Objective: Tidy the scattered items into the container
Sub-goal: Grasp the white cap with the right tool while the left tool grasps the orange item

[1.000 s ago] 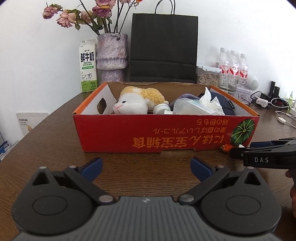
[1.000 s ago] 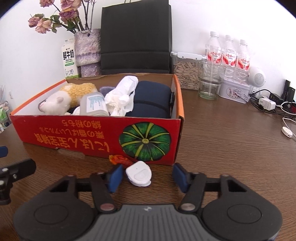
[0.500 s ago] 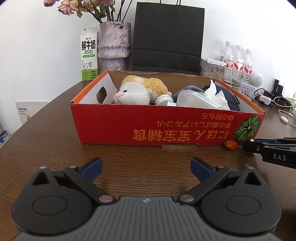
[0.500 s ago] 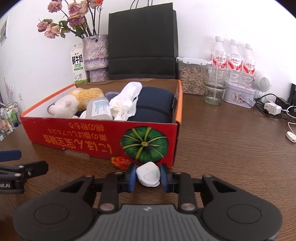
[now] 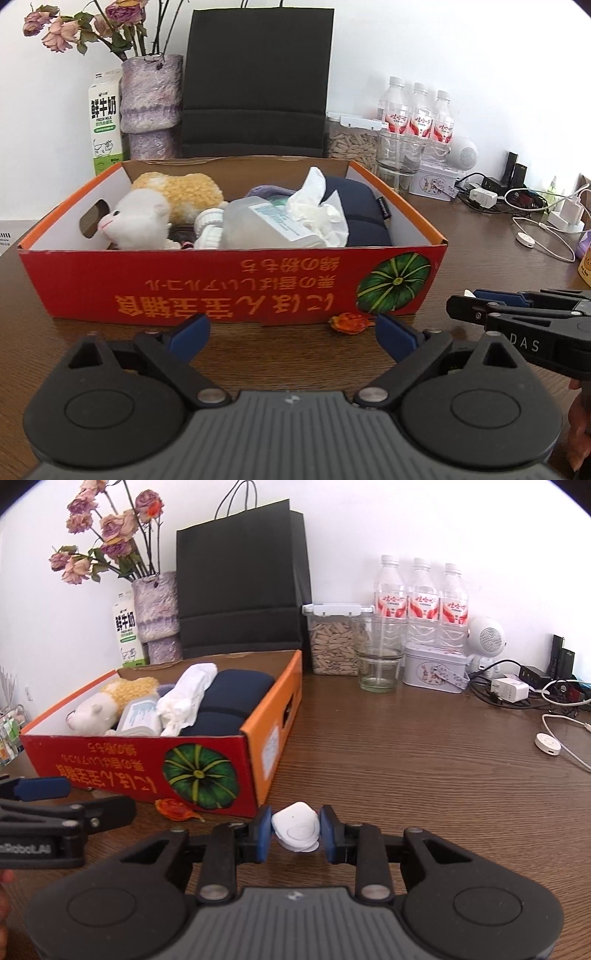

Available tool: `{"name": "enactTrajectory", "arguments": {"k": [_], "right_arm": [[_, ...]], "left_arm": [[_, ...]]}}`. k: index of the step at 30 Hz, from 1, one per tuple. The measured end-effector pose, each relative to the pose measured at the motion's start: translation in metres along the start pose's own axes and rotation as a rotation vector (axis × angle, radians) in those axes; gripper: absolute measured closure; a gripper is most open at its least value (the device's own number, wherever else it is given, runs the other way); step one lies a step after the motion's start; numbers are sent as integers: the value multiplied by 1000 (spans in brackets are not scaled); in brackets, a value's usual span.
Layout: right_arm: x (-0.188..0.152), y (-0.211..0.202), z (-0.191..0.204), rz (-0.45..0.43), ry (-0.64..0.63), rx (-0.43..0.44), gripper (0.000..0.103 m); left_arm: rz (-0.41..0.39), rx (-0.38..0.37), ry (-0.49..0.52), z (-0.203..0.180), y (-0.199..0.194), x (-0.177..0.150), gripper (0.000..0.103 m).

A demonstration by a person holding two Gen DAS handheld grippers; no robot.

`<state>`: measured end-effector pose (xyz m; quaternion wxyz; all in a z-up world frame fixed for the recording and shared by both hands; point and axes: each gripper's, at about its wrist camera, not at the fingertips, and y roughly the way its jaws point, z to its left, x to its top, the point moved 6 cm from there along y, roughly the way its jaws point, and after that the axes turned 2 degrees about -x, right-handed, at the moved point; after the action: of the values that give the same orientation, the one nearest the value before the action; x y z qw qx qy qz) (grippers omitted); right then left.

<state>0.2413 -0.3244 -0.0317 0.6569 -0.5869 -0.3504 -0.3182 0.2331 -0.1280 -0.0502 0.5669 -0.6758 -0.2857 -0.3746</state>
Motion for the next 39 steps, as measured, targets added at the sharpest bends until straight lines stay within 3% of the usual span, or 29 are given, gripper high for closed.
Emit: {"name": "enactTrajectory", "arguments": {"k": [4,11,17,20,23,25,39], "right_arm": [[1,-1,-9,-4,9,-7,77],[1,-2,-18,-12,24,-8,76],[1,-7,-15,-25,19,2,77],[2,-8,-14,-30,19,6,77],[2,-10,-13,-34,20,14,77],[2,-12,-12,-38,18,17,77],[1,-15,-8,-45,7,19,77]], "left_arm": [[45,-5,2,-17,15,-3,27],[88,-6,-27,-34,33,-2,34],[94,50,-35,-41,37,-1,36],[93,91,-38,-42,37,0,44],[92,131,-38,-41,36,-1,56],[88,140,-46,-39,34,-1,75],[71,97,-65,-29,24,-7,82]]}}
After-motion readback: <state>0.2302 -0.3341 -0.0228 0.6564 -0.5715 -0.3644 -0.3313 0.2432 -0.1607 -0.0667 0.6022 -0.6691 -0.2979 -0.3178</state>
